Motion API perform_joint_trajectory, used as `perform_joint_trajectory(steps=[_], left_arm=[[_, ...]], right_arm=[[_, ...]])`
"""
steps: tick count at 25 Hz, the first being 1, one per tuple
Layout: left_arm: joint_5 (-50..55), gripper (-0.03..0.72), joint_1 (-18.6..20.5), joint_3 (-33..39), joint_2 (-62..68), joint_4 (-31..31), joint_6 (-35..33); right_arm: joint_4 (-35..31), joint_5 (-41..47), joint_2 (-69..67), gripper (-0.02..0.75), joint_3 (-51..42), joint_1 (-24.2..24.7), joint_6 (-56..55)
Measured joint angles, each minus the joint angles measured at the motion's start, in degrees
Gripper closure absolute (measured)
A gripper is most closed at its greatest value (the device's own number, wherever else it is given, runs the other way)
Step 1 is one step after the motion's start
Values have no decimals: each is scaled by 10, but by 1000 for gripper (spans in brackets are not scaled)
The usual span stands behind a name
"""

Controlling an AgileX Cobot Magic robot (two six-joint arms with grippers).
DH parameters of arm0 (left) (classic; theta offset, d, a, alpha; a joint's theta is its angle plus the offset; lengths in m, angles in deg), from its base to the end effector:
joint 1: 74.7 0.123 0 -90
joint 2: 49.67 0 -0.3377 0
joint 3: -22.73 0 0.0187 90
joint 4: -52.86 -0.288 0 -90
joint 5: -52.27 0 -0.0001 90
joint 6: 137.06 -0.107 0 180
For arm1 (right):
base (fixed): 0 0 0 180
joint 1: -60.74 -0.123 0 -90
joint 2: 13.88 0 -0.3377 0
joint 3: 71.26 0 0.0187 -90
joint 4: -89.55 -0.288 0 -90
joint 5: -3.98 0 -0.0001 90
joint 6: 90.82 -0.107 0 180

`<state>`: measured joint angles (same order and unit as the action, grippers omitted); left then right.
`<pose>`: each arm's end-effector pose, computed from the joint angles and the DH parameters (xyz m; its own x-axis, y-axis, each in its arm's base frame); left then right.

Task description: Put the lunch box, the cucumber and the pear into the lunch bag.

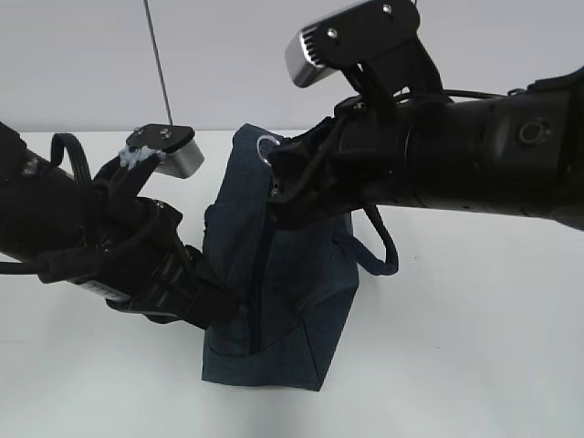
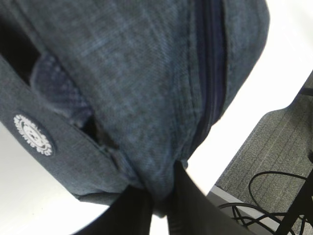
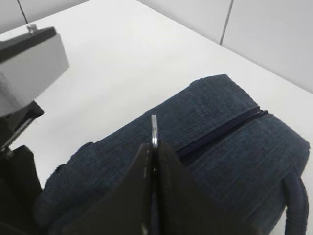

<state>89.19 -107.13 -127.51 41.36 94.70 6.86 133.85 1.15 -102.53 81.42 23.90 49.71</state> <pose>0.2403 -0.2035 0.2443 -0.7256 0.4702 -0.5025 0.6664 0.6620 -0.3429 0.2834 0.2169 0.3078 -0.2715 -0.3078 -0.9119 -0.6494 0.7579 -0.0625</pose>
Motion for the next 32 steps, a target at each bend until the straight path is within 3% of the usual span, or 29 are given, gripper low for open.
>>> perform_joint_trajectory(steps=[11, 32], left_arm=[[1, 682, 0, 0, 0, 2, 0], [20, 682, 0, 0, 0, 9, 2]], right_arm=[[-4, 93, 1, 738, 24, 0, -25], [56, 115, -37, 738, 87, 1, -26]])
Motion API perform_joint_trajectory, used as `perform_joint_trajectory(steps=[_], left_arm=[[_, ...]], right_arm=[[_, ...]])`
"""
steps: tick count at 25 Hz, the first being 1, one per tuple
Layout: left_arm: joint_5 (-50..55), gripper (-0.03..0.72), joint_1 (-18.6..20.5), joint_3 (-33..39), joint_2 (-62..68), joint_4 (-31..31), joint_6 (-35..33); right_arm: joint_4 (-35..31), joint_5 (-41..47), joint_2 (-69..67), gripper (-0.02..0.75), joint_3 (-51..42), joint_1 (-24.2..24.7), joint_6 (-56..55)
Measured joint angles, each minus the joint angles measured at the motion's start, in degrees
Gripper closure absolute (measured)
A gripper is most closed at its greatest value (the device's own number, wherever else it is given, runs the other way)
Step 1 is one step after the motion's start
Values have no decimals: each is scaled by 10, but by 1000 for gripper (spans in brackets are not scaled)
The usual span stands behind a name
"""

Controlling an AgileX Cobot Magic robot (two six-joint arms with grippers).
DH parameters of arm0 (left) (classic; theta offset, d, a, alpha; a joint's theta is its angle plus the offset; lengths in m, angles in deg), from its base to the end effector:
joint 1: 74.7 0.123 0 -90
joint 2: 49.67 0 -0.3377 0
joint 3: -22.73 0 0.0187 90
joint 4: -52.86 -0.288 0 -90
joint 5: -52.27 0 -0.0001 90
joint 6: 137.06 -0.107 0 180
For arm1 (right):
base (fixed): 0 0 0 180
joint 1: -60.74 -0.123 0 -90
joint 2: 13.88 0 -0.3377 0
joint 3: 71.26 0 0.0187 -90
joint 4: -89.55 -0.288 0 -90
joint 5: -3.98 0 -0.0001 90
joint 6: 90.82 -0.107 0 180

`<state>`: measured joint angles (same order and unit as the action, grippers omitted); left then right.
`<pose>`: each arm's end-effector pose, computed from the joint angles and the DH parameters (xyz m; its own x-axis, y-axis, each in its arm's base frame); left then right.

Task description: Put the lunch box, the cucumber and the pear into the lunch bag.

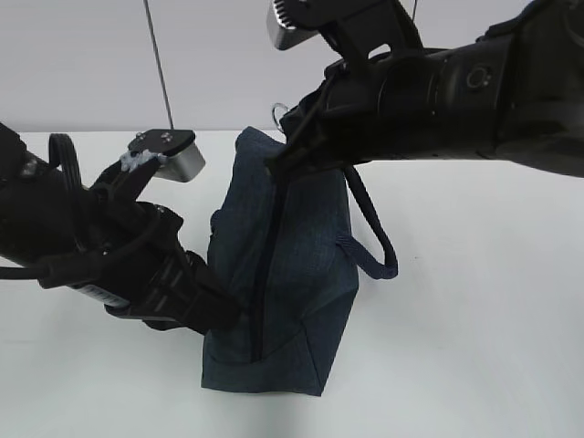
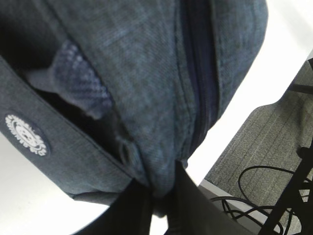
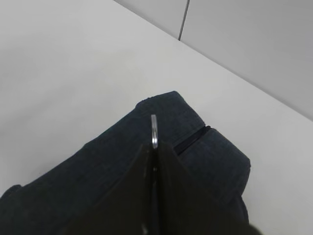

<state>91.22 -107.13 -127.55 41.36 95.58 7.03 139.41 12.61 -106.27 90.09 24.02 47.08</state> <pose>0.2366 -0.2044 0.2444 -0.7388 0.4737 -0.4793 0.6600 0.6523 -0.3727 0.3156 0.2200 0.3268 -0.2900 -0.3767 -0.8798 -0.5540 0.8157 -0.1667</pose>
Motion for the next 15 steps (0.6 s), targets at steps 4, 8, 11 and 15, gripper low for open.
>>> perform_joint_trajectory(steps=[4, 8, 11, 15], left_arm=[[7, 683, 0, 0, 0, 0, 0], [10, 683, 0, 0, 0, 1, 0], [13, 683, 0, 0, 0, 3, 0], [15, 683, 0, -1, 0, 4, 0]], right_arm=[[6, -2, -17, 738, 13, 22, 0], [12, -6, -31, 738, 29, 50, 0], [17, -17, -44, 738, 41, 68, -1], [25, -33, -62, 738, 54, 90, -1]])
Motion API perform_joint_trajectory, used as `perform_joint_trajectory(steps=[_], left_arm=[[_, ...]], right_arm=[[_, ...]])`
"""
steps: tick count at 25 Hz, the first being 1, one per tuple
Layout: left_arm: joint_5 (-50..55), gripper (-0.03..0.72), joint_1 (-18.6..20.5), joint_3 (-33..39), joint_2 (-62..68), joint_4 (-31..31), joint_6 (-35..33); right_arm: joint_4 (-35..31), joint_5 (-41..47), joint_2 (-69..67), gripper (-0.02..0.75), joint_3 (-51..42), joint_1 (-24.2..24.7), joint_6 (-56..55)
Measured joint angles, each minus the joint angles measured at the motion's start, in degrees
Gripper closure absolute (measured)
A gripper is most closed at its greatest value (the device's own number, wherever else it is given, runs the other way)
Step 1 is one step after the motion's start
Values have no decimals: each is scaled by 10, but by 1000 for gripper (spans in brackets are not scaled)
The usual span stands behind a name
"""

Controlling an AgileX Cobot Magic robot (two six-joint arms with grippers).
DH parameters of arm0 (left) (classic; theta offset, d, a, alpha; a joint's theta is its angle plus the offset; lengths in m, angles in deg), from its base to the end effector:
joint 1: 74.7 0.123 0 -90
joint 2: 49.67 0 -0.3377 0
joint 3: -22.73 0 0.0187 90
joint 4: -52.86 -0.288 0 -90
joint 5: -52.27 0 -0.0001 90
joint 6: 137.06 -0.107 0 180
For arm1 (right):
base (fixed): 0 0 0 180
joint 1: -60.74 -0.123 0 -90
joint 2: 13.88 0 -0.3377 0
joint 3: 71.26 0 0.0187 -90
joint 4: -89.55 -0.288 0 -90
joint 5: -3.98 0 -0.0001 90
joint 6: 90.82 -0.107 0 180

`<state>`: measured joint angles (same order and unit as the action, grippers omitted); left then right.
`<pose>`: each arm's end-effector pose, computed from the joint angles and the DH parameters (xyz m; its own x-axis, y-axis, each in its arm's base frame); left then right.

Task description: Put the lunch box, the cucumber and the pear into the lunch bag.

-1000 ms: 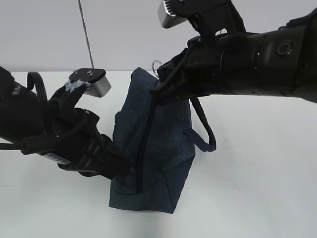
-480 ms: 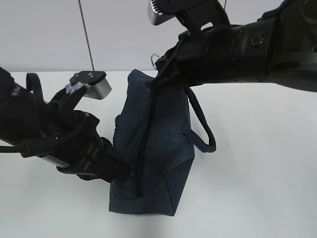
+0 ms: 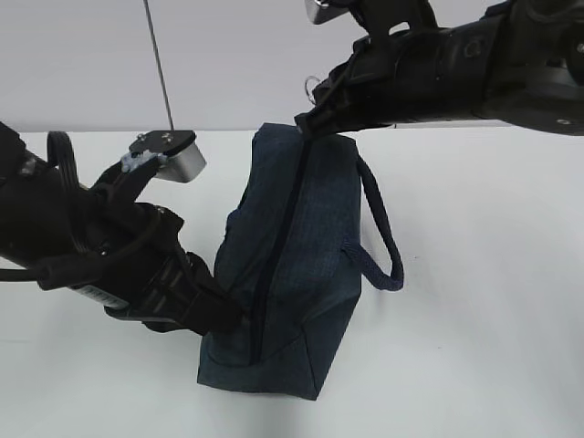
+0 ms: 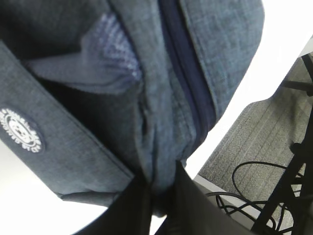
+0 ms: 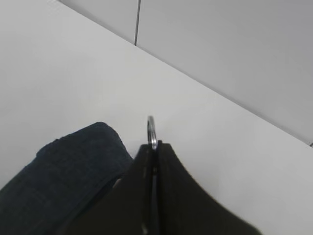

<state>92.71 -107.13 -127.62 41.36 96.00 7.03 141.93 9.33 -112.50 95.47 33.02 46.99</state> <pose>0.2340 -0.2050 0.2447 -0.7443 0.4806 -0.4637 0.6586 0.6434 -0.3903 0.3767 0.1889 0.3214 -0.2998 -0.3545 -0.8857 -0.4643 0.8653 -0.1892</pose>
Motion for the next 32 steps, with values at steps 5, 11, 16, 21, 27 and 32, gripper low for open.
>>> perform_joint_trajectory(steps=[5, 11, 16, 21, 27, 32], left_arm=[[0, 683, 1, 0, 0, 1, 0], [2, 683, 1, 0, 0, 2, 0], [-3, 683, 2, -5, 0, 14, 0], [-15, 683, 4, -6, 0, 21, 0], [-20, 683, 4, -6, 0, 21, 0], [-26, 664, 4, -4, 0, 27, 0]], right_arm=[[28, -2, -33, 738, 30, 5, 0], [34, 5, -76, 738, 68, 15, 0], [32, -4, -89, 738, 76, 43, 0], [28, -11, -91, 738, 76, 63, 0], [20, -17, -92, 738, 76, 63, 0], [18, -12, -92, 738, 76, 51, -1]])
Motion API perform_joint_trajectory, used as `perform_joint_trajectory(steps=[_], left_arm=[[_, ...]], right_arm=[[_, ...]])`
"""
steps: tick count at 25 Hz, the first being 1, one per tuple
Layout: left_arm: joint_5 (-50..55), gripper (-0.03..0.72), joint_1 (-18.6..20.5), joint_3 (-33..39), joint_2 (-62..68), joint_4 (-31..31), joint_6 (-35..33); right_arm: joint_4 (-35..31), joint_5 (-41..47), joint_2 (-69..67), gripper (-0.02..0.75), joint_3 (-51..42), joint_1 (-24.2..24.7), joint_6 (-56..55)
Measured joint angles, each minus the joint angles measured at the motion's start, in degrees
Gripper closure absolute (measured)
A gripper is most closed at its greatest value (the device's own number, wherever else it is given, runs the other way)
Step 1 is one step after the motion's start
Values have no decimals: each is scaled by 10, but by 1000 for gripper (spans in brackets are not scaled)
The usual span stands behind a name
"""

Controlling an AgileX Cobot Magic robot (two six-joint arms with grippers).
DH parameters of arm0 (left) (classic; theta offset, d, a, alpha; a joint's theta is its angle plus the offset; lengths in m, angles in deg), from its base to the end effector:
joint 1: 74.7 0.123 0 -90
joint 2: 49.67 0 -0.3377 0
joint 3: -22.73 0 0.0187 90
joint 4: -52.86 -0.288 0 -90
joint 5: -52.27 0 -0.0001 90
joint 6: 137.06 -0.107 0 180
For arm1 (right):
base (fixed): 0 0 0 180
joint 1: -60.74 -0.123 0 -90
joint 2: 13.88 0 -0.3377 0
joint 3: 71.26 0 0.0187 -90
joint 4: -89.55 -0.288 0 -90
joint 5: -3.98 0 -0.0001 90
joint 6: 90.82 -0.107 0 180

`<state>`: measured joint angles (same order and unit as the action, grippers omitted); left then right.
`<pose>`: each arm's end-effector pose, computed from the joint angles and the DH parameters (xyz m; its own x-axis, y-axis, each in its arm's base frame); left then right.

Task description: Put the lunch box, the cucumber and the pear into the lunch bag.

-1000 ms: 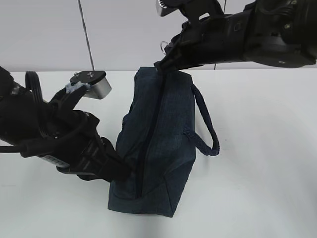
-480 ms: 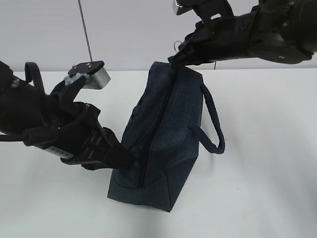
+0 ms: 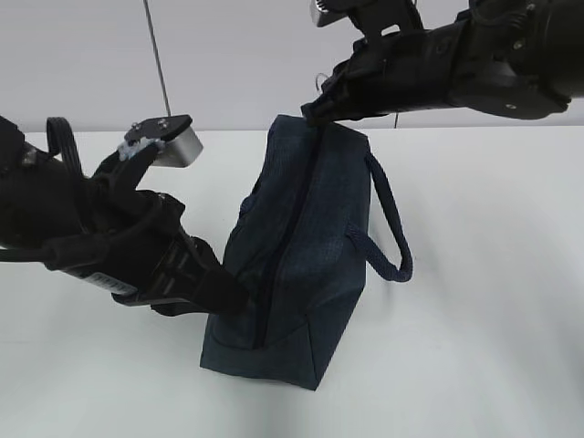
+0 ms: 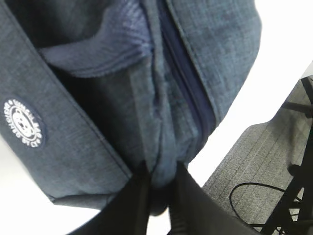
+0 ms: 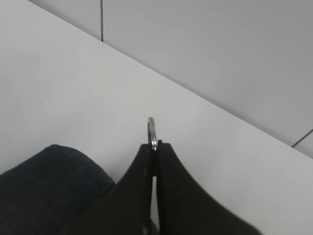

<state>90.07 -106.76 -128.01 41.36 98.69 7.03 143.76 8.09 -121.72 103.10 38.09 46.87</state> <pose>0.2412 -0.2066 0.2494 -0.7605 0.4169 -0.4979 0.6288 0.6643 -0.4041 0.4372 0.1756 0.3002 -0.3254 -0.3576 -0.8753 -0.4116 0.8870 -0.2093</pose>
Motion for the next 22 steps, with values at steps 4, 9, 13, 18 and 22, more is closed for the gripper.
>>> perform_joint_trajectory(steps=[4, 9, 13, 18, 22], left_arm=[[-3, 577, -1, 3, -1, 4, 0], [-25, 396, -2, 4, -22, 4, 0], [-71, 352, 3, 4, -58, 4, 0], [-167, 347, 9, 4, -81, 11, 0], [-251, 347, 9, 4, -81, 17, 0]], right_arm=[[0, 7, 2, 738, -6, -13, 0], [-3, 10, 8, 738, -9, -27, 0], [-3, 10, 10, 738, -9, -33, 0], [-1, 11, 10, 738, -9, -33, 0], [-1, 11, 10, 738, -9, -33, 0]])
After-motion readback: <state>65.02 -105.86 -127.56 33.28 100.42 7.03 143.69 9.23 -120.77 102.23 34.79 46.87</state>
